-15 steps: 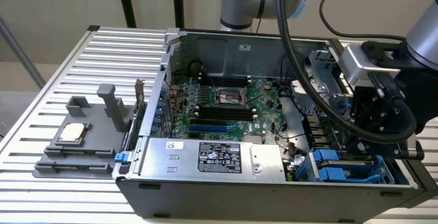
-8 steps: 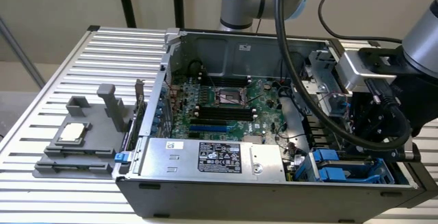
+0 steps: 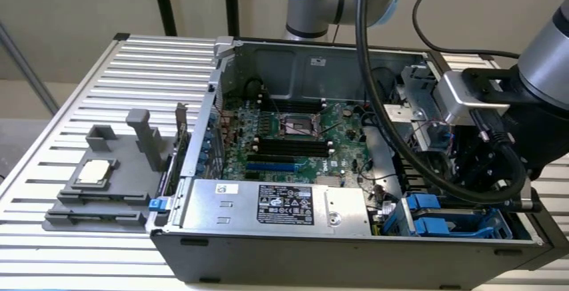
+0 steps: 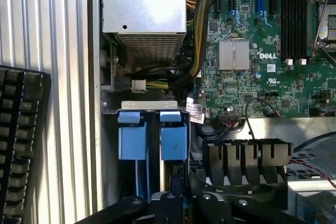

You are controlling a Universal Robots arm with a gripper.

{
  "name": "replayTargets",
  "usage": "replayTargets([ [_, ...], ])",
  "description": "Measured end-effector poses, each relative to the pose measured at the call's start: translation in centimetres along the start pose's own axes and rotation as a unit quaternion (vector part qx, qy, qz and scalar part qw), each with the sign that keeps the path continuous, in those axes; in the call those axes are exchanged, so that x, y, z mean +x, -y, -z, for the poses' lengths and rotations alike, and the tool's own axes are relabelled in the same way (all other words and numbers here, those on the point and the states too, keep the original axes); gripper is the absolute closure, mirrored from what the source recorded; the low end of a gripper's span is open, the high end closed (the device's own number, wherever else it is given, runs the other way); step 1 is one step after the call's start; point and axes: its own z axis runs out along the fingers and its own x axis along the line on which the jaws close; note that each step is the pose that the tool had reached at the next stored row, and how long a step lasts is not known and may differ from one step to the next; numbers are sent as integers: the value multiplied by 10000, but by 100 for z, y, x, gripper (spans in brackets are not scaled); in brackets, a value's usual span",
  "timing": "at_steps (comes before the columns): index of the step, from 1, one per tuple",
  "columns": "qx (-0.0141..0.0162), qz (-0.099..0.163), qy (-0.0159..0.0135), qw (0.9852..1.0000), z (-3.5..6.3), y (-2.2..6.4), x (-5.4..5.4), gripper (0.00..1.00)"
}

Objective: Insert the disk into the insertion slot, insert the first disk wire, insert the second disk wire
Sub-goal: 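Insert the second disk wire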

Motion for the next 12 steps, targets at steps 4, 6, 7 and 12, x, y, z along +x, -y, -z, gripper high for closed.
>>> replayTargets([
  [4,-1,1,15,10000,-8,0,5,83],
  [6,-1,1,16,10000,-9,0,6,83],
  [7,-1,1,16,10000,-9,0,6,83],
  [12,-1,1,18,10000,-26,-1,8,83],
])
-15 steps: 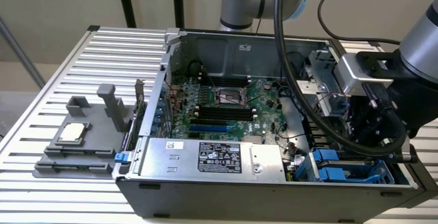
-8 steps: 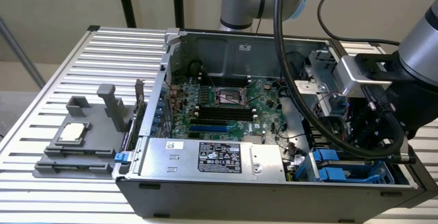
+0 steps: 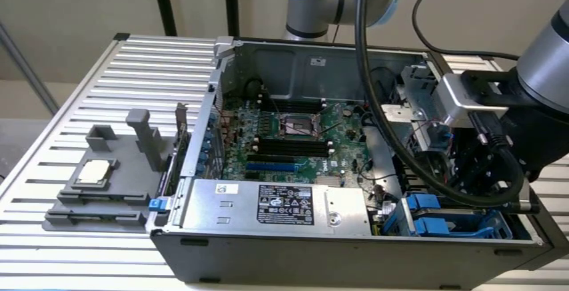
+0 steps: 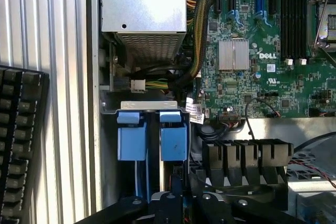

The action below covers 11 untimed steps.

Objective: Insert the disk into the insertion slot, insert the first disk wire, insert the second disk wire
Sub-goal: 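Insert the second disk wire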

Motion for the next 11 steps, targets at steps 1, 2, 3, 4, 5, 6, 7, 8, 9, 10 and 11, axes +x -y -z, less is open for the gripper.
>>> replayTargets([
  [1,0,0,-1,10000,-7,0,0,83],
  [2,0,1,-2,10000,-14,-1,1,83],
  [3,0,1,-1,10000,-20,-1,1,83],
  [4,0,1,-2,10000,-23,-1,1,83],
  [5,0,1,-2,10000,-23,-1,1,83],
  [6,0,1,-2,10000,-24,-1,1,83],
  [7,0,1,-1,10000,-25,-1,1,83],
  [8,0,2,-1,10000,-26,-1,1,83],
  [9,0,2,-1,10000,-26,-1,1,83],
  [10,0,2,1,10000,-23,-1,2,83],
  [11,0,2,5,10000,-7,0,2,83],
])
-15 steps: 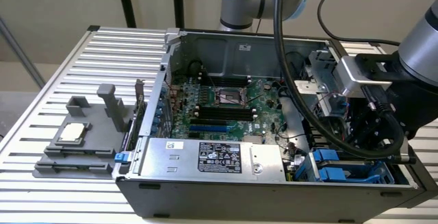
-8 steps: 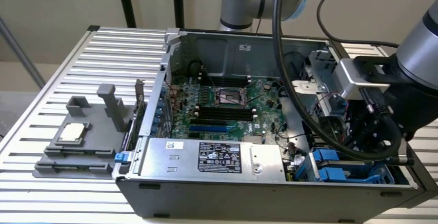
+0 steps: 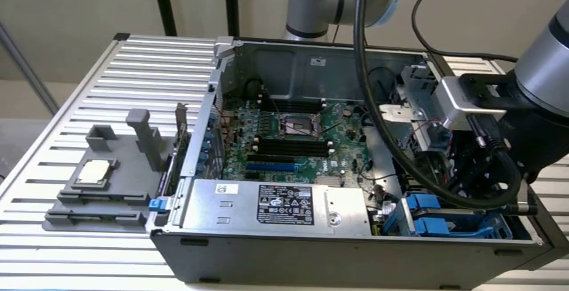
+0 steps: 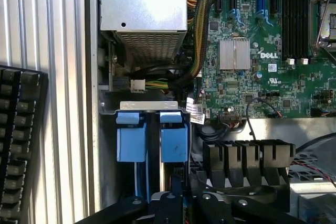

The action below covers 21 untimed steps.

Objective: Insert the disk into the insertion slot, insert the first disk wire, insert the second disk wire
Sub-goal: 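Insert the second disk wire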

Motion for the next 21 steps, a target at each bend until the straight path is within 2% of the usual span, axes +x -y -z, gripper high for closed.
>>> replayTargets([
  [5,0,4,-4,10000,101,-31,3,83],
  [13,-1,19,2,10000,102,-33,5,83],
  [21,-5,59,38,10000,59,-5,6,83],
])
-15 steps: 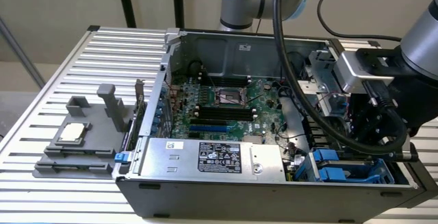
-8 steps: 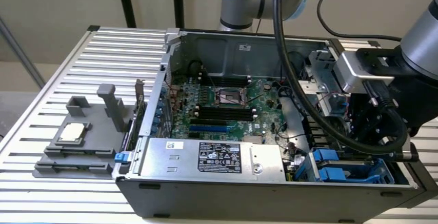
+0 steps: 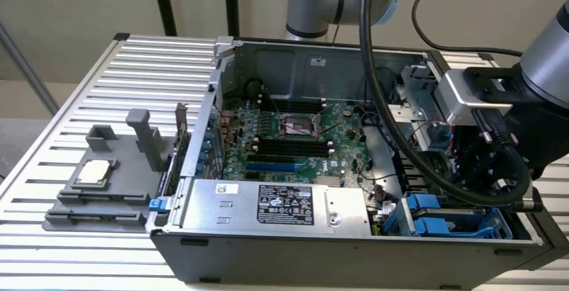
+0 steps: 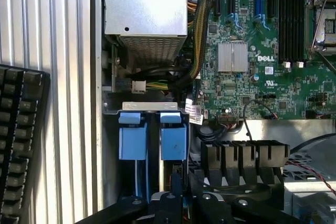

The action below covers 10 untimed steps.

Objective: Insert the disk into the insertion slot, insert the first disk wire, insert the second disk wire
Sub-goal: 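Insert the second disk wire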

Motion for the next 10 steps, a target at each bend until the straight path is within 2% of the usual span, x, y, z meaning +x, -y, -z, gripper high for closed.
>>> replayTargets([
  [6,-2,22,27,10000,-17,13,6,83],
  [10,-3,28,32,10000,-25,13,13,83],
])
